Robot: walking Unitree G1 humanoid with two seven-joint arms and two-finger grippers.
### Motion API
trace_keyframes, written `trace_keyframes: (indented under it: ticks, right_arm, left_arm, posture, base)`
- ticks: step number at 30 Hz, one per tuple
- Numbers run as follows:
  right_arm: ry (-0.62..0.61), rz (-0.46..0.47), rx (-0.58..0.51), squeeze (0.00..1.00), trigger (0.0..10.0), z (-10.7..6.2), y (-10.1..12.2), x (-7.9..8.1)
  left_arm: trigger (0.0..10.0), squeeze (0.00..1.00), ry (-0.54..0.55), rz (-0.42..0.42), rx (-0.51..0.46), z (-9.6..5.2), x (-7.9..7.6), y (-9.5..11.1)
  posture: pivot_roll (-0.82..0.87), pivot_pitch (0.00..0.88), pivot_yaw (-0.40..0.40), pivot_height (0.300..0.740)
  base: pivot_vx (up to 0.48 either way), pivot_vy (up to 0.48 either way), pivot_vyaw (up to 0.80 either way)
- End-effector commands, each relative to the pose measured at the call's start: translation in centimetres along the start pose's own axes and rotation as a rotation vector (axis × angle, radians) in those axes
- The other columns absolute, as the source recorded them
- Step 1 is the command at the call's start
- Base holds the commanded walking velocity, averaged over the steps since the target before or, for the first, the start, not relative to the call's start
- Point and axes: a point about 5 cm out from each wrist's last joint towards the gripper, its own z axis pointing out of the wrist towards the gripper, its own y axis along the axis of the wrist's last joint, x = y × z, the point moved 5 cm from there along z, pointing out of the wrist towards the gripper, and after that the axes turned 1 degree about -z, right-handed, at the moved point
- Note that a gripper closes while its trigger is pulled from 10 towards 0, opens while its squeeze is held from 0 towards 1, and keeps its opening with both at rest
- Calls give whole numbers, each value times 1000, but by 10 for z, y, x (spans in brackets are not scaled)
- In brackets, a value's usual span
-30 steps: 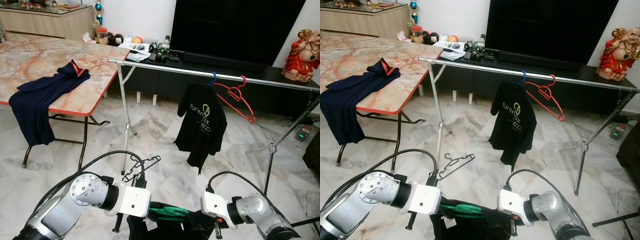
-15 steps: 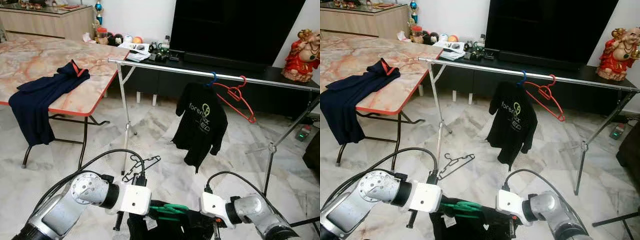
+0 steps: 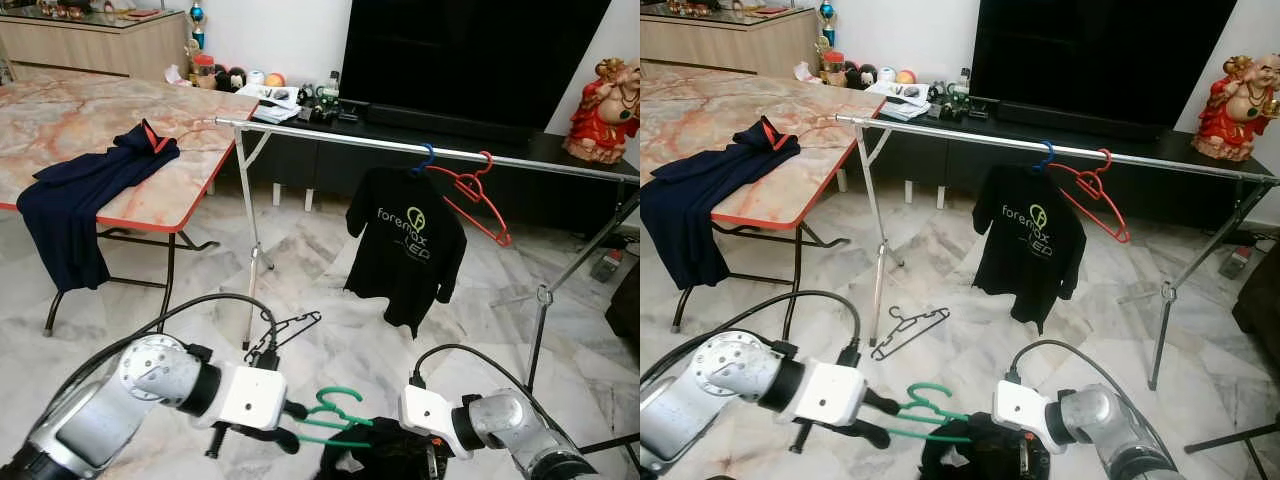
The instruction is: Hang hanger
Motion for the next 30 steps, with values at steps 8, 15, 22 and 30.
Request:
trace_keyframes:
  ticks: [8,15,22,30]
  right_arm:
    - [-31,-29,-10,0,0,-3,7,-9]
    - [-29,-44,-23,0,0,-3,12,-11]
    - [-23,-44,-25,0,0,-1,13,-9]
    - [-24,-42,-22,0,0,0,11,-8]
  left_arm:
    - [10000,0,9,-45,-45,13,-2,9]
    - [10000,1000,53,-66,-84,17,5,10]
    - [10000,1000,81,-107,-43,19,7,1]
    - [10000,0,103,-141,110,6,7,-31]
  posture:
    - [155,0,-108,740]
    - [154,0,-109,740]
    - [155,0,-110,740]
    - [153,0,-110,740]
  base:
    - [0,0,0]
    - [0,0,0]
    - [0,0,0]
    - [0,0,0]
